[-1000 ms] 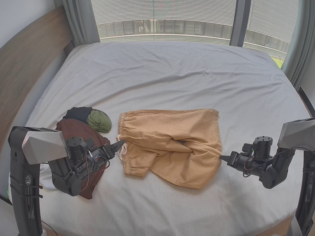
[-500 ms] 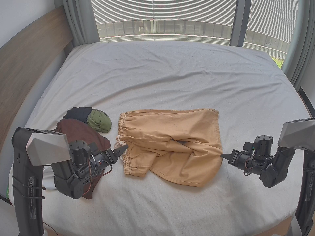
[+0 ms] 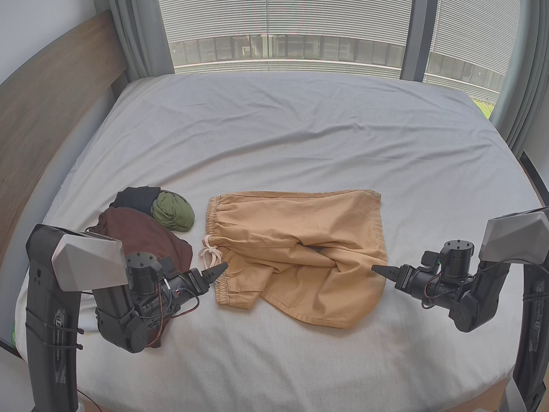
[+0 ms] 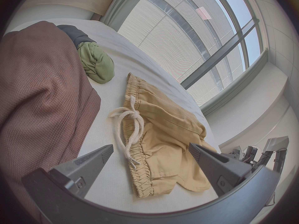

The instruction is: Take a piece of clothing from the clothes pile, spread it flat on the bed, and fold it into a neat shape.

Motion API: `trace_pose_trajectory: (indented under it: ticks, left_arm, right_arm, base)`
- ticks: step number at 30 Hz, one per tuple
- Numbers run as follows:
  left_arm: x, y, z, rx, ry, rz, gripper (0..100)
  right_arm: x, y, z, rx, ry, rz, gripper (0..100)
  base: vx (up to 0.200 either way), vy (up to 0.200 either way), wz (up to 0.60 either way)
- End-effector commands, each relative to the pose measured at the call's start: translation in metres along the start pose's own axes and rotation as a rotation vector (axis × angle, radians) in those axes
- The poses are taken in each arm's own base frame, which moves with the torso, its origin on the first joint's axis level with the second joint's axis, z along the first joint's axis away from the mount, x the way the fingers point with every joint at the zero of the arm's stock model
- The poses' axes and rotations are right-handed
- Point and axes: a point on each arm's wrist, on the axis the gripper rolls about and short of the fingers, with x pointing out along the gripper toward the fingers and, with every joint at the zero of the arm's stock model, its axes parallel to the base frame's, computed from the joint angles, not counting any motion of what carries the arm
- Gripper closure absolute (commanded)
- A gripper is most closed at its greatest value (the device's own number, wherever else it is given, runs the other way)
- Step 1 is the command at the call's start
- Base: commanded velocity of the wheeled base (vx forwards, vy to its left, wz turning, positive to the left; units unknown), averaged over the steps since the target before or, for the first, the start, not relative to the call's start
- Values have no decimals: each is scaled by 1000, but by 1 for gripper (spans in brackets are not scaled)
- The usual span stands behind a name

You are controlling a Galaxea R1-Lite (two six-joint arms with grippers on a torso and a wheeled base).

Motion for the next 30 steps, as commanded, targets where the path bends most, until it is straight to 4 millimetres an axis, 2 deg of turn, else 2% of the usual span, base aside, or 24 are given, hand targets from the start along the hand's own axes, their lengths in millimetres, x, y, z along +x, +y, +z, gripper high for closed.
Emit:
trace_pose_trajectory:
  ticks: [1, 8, 17, 19, 23, 30]
  left_arm:
    - [1, 1, -1, -1, 2, 3, 0]
    - [1, 1, -1, -1, 1, 2, 0]
    - [1, 1, 0, -1, -2, 3, 0]
    - [1, 2, -1, -1, -1, 4, 0]
    - [1, 1, -1, -1, 1, 2, 0]
    - [2, -4, -5, 4, 14, -12, 0]
  right_arm:
    - [8, -6, -20, 8, 55, -6, 0]
    - [21, -1, -43, -15, 77, 49, 0]
    - [13, 12, -61, 2, 162, 109, 0]
    - [11, 15, -62, 5, 174, 126, 0]
    - [-7, 32, -53, 10, 199, 208, 0]
    - [-20, 40, -43, 26, 208, 256, 0]
  base:
    - [0, 0, 0]
    - [0, 0, 0]
    - [0, 0, 0]
    - [0, 0, 0]
    - [0, 0, 0]
    - [0, 0, 0]
